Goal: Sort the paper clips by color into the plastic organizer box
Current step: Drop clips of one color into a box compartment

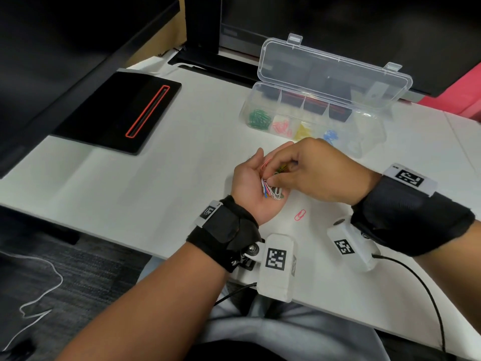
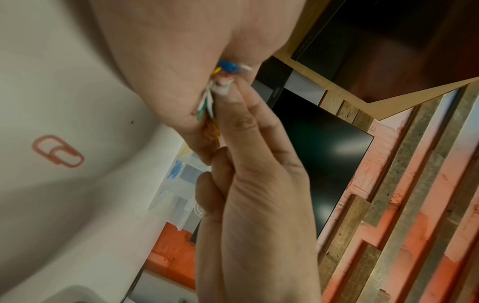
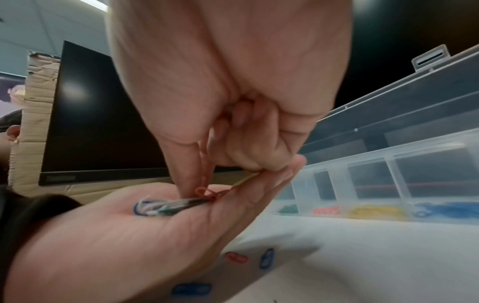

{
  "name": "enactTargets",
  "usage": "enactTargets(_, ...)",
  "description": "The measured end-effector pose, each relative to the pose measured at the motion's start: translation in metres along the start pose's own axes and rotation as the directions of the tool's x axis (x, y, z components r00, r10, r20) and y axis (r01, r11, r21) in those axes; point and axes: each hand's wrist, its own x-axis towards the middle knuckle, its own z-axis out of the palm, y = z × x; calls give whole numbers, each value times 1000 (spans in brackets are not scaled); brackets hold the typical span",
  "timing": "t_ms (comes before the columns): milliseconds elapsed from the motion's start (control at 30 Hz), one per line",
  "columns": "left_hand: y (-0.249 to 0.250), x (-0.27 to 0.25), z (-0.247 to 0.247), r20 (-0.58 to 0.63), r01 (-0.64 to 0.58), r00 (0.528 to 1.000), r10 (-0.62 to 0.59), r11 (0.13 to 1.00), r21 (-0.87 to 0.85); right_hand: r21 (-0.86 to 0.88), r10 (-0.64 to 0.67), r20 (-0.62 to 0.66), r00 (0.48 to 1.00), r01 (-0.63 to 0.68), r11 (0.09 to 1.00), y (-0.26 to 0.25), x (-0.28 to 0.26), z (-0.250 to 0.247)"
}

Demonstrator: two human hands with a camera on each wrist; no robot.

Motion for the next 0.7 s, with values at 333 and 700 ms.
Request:
enactTargets(333, 1, -3, 2, 43, 9, 999, -10, 1000, 14, 14, -43, 63, 997, 43, 999, -7, -9, -1)
enactTargets(700, 0, -3, 4, 43, -19, 999, 21, 999, -43, 208, 60, -102, 993, -38, 977, 3, -2, 3)
